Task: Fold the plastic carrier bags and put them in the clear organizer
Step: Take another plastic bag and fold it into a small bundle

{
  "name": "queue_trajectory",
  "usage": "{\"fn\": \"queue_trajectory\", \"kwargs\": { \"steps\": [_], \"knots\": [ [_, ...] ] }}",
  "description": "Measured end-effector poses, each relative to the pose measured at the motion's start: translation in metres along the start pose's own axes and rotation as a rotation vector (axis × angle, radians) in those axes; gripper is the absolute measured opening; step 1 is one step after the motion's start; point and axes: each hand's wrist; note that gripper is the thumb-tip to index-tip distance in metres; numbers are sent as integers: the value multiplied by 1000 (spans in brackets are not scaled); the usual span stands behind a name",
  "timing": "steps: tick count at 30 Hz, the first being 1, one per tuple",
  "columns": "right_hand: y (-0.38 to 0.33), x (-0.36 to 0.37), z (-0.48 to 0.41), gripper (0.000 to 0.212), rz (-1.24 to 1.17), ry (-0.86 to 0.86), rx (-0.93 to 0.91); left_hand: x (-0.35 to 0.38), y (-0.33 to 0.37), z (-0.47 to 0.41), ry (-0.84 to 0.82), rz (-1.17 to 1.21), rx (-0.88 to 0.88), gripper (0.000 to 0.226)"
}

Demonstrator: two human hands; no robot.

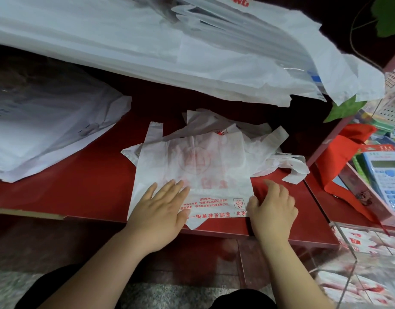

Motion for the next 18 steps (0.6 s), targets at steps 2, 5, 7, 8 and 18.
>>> {"fn": "queue_trajectory", "kwargs": {
  "steps": [2,5,7,8,18],
  "knots": [
    [-5,3,12,32,-105,121,-278,2,-1,-2,7,5,9,96],
    [-18,13,42,40,-159,-90,-624,2,-2,-2,3,7,8,86],
    [-19,14,53,58,-51,-194,-648,3,-3,-2,-14,0,26,98],
    [-16,12,52,66,19,-243,-621,3,-4,-1,-13,2,34,102],
    [33,-29,25,103,192,-447,-350,-4,-51,45,211,115,128,68]
  ]
}}
Point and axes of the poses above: each hand's wrist, its own z-axis away from the middle knuckle, its own x-axis out of the palm, y = z × x, and after that the axes turned 8 degrees about x, right-handed
